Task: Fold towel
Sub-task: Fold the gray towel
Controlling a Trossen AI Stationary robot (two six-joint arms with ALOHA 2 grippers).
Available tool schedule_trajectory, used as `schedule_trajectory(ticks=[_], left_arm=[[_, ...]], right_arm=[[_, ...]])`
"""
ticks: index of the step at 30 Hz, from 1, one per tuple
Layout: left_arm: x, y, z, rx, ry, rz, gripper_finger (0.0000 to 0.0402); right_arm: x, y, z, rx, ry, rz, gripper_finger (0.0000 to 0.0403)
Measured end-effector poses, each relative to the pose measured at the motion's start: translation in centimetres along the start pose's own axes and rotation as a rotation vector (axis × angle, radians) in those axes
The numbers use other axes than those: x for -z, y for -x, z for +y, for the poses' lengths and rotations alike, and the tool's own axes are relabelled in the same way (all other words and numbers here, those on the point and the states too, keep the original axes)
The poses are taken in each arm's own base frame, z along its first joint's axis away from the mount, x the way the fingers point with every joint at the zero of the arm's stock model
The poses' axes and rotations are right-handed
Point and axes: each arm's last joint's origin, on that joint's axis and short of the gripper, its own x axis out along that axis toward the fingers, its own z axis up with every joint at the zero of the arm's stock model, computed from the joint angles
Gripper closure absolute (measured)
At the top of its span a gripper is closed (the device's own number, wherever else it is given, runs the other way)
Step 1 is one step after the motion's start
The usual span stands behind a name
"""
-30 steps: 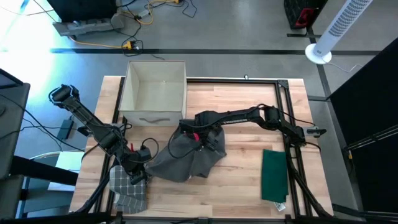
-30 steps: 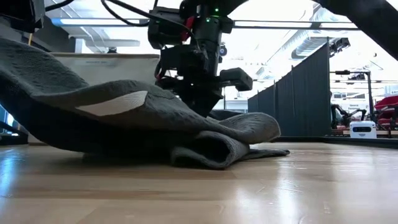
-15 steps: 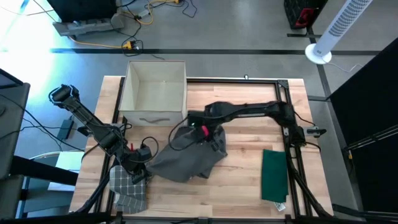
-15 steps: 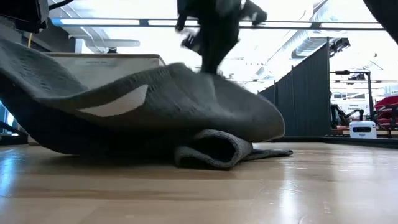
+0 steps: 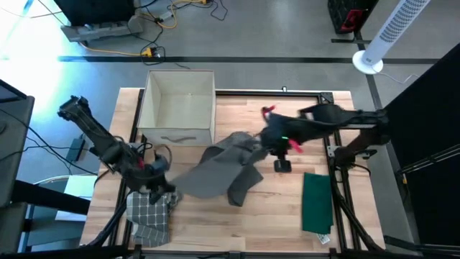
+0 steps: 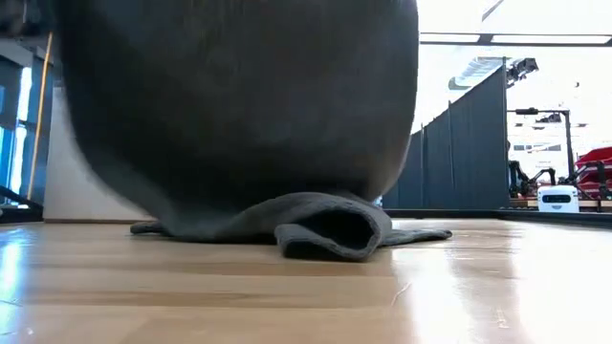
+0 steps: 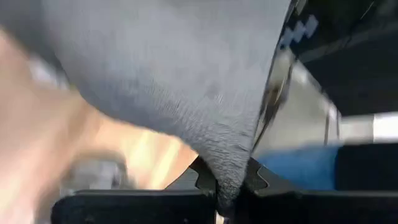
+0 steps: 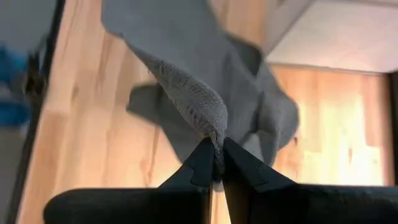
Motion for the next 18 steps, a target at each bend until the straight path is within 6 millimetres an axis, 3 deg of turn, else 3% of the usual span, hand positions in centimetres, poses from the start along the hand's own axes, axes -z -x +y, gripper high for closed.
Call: schedule_trajectory(ticks=[6,10,18], left_arm=[[-3.7,5.1,-2.0,0.062,-0.124,-0.314,0.0402],[-5.6,8.2,-3.4,0.105,-0.221,-0.419,0.0402],[-8.9,13.5,-6.4,0.246,-0.391,-0.631,0.0402]], right_arm=[[0.4,5.4,2.1,0.073,-0.108,-0.315,0.0396],[0.5,8.7,2.8,0.116,-0.119,-0.533,0.0396],[0.4,12.9,3.8,0.137,-0.046,-0.807,0.0396]])
